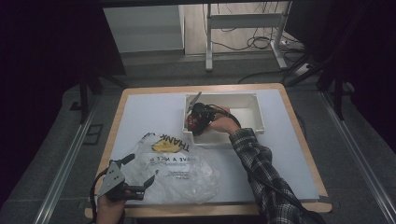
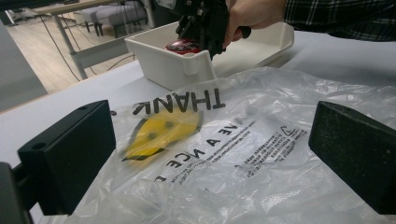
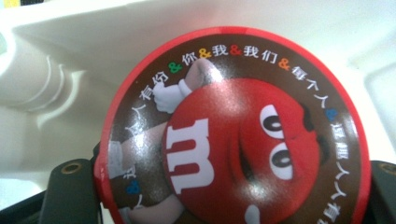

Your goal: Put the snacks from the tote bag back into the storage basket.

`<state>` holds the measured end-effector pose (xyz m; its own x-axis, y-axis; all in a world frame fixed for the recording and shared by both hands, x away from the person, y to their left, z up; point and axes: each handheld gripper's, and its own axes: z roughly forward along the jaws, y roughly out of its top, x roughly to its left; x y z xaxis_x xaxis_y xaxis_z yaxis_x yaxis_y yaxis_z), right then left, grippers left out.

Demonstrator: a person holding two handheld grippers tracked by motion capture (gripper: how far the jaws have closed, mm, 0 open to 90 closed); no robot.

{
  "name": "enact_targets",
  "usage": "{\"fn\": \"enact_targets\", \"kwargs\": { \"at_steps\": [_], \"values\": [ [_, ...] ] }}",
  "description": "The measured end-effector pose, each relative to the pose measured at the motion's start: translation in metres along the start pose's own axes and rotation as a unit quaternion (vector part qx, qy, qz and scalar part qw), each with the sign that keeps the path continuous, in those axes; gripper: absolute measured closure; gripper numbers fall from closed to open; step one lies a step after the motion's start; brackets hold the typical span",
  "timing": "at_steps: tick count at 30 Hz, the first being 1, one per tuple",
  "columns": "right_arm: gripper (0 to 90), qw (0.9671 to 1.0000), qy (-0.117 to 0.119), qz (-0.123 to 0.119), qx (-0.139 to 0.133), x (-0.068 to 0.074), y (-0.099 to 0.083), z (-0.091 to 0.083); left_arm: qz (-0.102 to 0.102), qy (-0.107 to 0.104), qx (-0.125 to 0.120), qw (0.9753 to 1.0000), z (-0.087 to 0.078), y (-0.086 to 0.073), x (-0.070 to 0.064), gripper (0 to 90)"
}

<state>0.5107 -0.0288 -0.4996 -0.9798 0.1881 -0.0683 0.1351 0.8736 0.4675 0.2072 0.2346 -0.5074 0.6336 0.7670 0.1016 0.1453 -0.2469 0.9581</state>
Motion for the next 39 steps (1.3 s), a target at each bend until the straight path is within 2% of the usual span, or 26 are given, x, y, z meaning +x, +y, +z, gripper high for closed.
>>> {"fn": "enact_targets", "kwargs": {
  "at_steps": [8,11,18,39],
  "values": [
    [24.5,0.9999,0.004,0.01,-0.007,-0.002,-0.002,0.001,0.0,0.0,0.0,1.0,0.0,0.0,0.0,0.5],
    [19.0,0.9997,0.001,0.013,-0.02,-0.003,-0.001,-0.001,0.0,0.0,0.0,1.0,0.0,0.0,0.0,0.5],
    [12.7,0.9997,-0.006,0.01,-0.023,-0.003,-0.002,-0.006,0.001,0.0,0.001,1.0,0.0,0.0,0.0,0.5],
    [10.0,0.9992,-0.026,0.003,-0.032,0.004,-0.002,-0.017,0.001,0.0,0.001,1.0,0.0,0.0,-0.001,0.5]
  ]
}}
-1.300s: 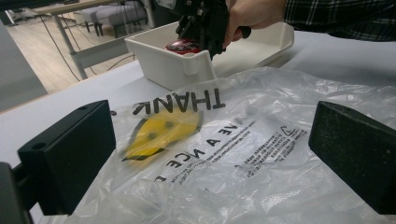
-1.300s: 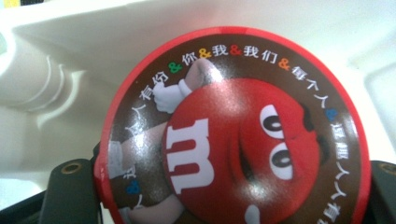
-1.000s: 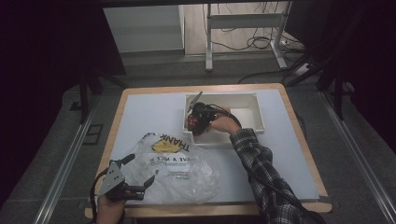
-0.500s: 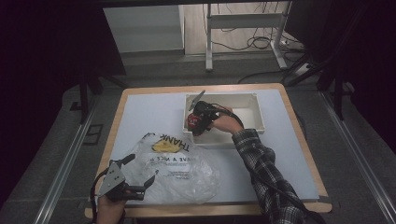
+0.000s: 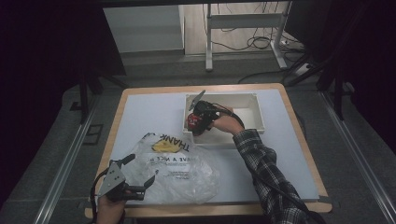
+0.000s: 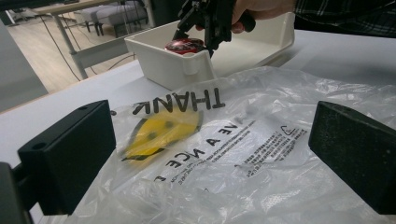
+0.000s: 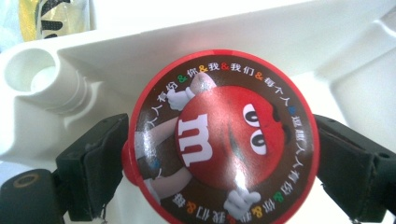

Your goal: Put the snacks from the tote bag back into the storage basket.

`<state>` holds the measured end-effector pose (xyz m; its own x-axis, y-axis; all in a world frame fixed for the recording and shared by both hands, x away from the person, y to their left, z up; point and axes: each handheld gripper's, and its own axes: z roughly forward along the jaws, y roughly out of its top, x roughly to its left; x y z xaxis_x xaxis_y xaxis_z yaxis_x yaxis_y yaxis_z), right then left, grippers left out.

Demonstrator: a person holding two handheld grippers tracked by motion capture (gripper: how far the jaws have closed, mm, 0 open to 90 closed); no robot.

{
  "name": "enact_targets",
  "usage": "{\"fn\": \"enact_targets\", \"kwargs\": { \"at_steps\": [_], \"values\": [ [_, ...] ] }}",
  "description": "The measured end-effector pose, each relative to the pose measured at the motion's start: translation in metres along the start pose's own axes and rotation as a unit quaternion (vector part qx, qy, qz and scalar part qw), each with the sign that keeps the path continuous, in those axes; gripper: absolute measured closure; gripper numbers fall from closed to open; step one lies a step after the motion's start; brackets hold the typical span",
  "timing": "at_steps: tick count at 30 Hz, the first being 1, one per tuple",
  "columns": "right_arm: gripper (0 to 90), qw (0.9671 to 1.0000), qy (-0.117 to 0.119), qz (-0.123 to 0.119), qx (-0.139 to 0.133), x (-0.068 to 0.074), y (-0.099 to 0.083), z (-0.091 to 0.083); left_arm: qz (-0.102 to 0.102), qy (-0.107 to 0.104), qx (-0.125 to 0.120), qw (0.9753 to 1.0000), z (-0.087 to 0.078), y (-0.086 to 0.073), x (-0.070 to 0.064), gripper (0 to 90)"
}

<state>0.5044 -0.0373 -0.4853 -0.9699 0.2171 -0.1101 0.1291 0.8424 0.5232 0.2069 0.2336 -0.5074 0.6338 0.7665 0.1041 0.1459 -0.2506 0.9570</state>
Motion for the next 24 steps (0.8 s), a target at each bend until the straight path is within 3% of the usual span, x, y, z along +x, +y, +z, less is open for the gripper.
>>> {"fn": "enact_targets", "kwargs": {
  "at_steps": [24],
  "values": [
    [9.3,0.9997,-0.006,-0.013,-0.021,0.008,-0.002,-0.017,-0.002,0.003,-0.001,1.0,0.001,0.0,-0.001,0.5]
  ]
}}
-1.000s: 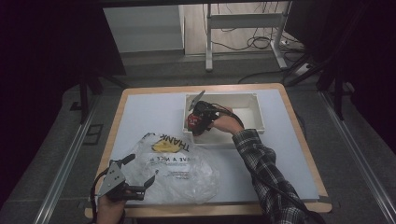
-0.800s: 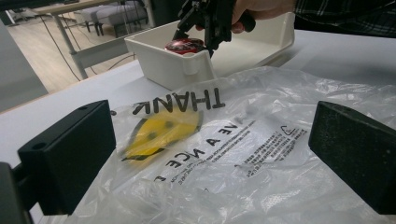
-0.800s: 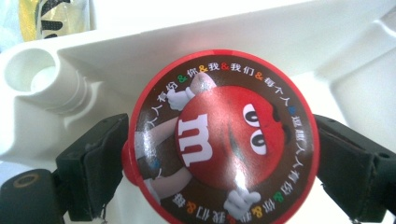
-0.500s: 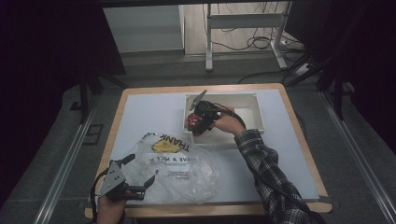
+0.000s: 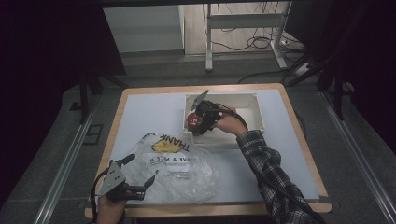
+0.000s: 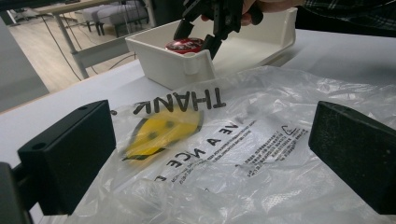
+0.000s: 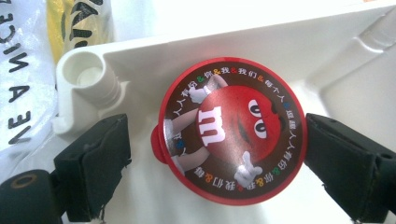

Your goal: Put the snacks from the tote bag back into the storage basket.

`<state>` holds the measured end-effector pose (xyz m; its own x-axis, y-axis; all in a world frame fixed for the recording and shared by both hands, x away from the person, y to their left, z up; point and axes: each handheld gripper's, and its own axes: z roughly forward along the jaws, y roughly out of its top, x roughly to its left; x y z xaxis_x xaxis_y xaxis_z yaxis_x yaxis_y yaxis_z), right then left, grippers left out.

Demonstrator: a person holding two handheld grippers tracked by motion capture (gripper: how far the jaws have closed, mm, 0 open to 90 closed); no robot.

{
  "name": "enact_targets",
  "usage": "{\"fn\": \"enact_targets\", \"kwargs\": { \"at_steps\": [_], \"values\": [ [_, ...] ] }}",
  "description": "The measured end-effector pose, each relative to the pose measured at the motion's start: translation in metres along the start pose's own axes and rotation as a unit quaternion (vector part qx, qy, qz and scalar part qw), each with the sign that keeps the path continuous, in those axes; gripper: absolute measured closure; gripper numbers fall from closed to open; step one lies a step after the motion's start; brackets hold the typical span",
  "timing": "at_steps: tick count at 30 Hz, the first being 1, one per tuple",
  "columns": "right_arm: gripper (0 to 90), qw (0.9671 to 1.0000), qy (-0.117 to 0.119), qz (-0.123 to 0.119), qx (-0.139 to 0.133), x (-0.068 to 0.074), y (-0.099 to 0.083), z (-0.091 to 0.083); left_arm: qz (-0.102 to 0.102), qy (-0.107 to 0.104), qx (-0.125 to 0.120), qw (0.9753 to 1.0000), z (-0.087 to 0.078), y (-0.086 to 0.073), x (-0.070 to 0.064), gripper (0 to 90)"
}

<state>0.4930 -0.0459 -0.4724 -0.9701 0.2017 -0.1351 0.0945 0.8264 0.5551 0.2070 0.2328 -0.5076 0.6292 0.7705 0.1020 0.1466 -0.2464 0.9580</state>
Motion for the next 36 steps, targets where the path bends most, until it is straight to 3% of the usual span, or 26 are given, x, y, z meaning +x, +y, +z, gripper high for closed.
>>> {"fn": "enact_targets", "kwargs": {
  "at_steps": [9,36],
  "values": [
    [8.6,0.9999,-0.005,0.006,-0.007,0.003,-0.002,-0.006,0.0,0.001,-0.001,1.0,0.0,0.0,0.0,0.5],
    [8.0,0.9973,-0.012,0.034,-0.064,0.015,-0.019,-0.027,0.0,0.001,0.0,1.0,0.0,0.0,-0.001,0.5]
  ]
}}
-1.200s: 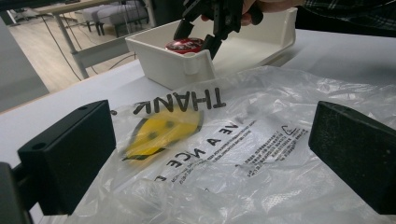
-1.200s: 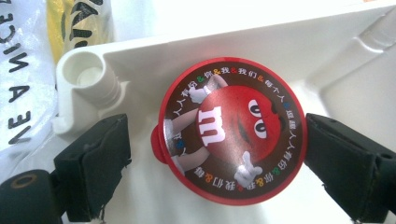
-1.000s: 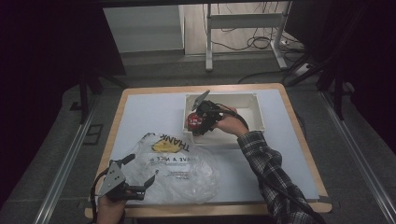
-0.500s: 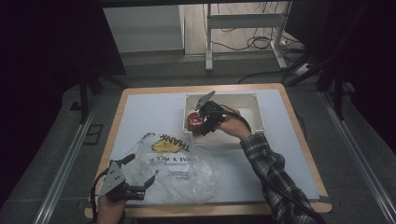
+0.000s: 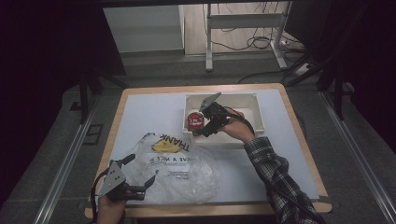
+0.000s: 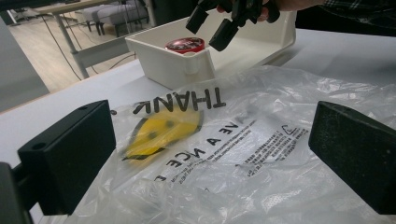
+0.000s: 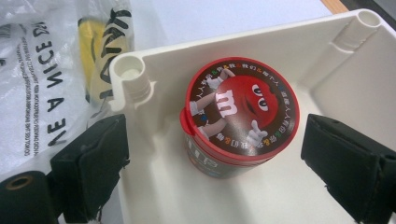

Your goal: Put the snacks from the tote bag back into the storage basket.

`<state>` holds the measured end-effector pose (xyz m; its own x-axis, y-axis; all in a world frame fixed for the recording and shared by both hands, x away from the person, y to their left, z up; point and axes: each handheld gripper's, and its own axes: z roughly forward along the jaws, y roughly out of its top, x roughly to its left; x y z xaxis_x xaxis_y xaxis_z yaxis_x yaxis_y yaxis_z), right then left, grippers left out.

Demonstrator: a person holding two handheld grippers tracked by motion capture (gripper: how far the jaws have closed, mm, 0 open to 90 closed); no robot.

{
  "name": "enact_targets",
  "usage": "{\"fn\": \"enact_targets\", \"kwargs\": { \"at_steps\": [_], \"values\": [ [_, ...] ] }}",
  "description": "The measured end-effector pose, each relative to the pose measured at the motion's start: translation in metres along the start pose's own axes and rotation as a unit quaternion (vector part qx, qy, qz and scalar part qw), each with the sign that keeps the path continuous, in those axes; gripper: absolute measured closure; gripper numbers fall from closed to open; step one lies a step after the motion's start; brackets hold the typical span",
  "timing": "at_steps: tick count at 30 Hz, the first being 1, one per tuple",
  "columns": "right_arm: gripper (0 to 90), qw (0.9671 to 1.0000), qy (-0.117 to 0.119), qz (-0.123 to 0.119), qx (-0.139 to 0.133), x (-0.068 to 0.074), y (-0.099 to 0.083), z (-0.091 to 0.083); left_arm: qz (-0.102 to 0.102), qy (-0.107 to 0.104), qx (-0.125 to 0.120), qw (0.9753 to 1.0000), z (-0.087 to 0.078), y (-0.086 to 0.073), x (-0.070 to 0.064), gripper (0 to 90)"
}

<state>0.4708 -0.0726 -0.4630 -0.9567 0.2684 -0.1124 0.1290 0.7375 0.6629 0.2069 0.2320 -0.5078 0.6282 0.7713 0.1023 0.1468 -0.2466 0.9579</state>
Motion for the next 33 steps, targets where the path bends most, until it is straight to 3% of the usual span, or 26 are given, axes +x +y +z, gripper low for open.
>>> {"fn": "enact_targets", "kwargs": {
  "at_steps": [14,22,33],
  "values": [
    [7.8,0.9995,-0.008,0.015,-0.027,0.005,-0.008,-0.013,-0.001,-0.002,-0.001,1.0,0.0,0.0,0.0,0.5],
    [6.6,0.9991,0.0,0.02,-0.038,0.007,-0.013,-0.015,-0.001,-0.002,-0.001,1.0,0.0,0.0,0.0,0.5],
    [4.7,0.9969,0.003,0.046,-0.064,0.009,-0.02,-0.021,0.0,-0.001,-0.003,1.0,-0.001,0.0,0.0,0.5]
  ]
}}
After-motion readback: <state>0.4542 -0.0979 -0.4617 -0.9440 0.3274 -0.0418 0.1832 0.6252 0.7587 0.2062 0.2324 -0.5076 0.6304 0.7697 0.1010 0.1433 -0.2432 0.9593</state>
